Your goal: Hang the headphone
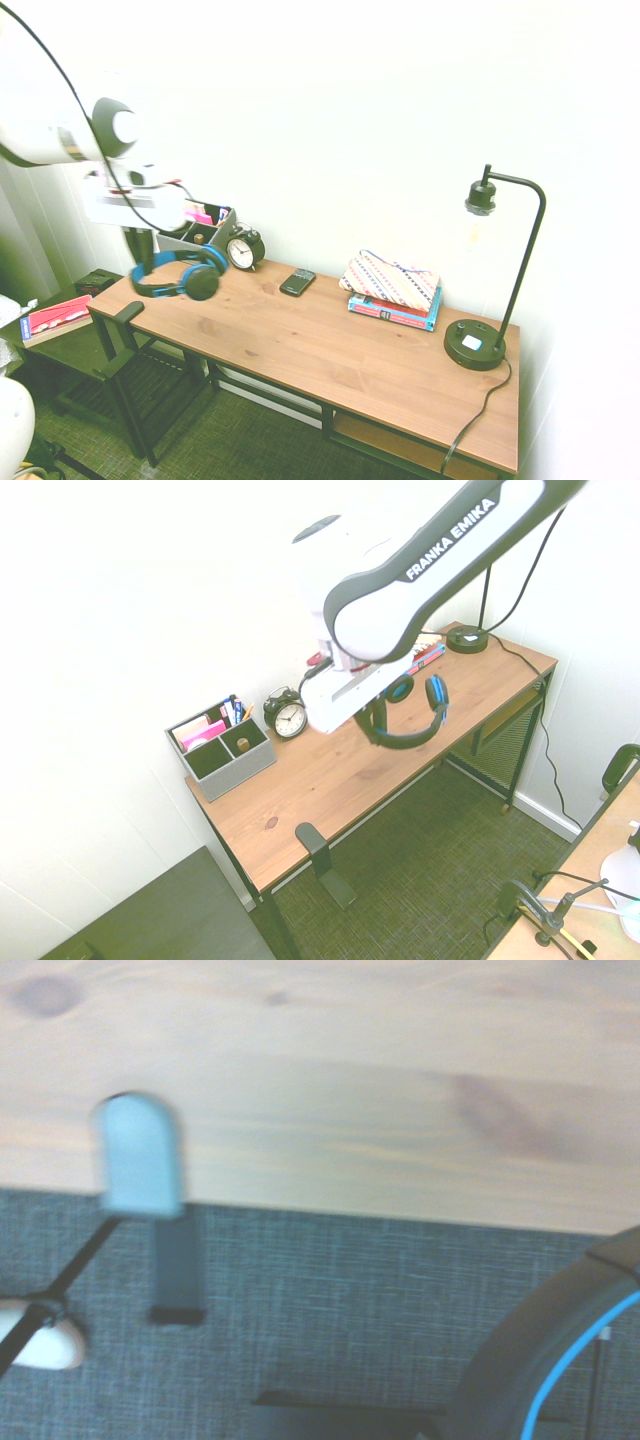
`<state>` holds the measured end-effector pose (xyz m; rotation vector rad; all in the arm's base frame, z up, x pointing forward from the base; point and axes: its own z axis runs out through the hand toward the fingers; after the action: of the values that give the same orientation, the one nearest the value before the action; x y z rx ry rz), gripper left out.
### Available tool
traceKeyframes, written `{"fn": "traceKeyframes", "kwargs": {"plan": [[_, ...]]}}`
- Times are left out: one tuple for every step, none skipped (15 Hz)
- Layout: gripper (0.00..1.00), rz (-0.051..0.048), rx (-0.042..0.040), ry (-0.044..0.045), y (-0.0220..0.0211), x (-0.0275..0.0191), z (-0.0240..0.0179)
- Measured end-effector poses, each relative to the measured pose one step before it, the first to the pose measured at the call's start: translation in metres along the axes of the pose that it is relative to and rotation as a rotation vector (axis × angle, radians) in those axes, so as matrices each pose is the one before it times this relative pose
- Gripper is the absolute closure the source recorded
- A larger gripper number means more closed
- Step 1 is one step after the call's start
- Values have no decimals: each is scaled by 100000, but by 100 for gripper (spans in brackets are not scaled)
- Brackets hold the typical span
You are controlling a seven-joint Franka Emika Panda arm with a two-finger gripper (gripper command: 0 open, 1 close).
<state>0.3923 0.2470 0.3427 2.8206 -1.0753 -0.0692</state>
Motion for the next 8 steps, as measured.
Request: {"fn": "traceKeyframes", "kwargs": {"plan": [[100,-1931,813,227,-1135,-3174,429],[100,-1064,257,-70,-993,-2591,1050],[100,-91,-144,-826,-808,-1924,1568],[100,333,-300,-1250,-677,-1329,1848],[100,337,433,-1353,-640,-1101,1891],[100,406,750,-1196,-418,-831,1948],[100,217,277,-718,-300,-809,1957],[100,-784,-60,1393,-246,-783,1902]]}}
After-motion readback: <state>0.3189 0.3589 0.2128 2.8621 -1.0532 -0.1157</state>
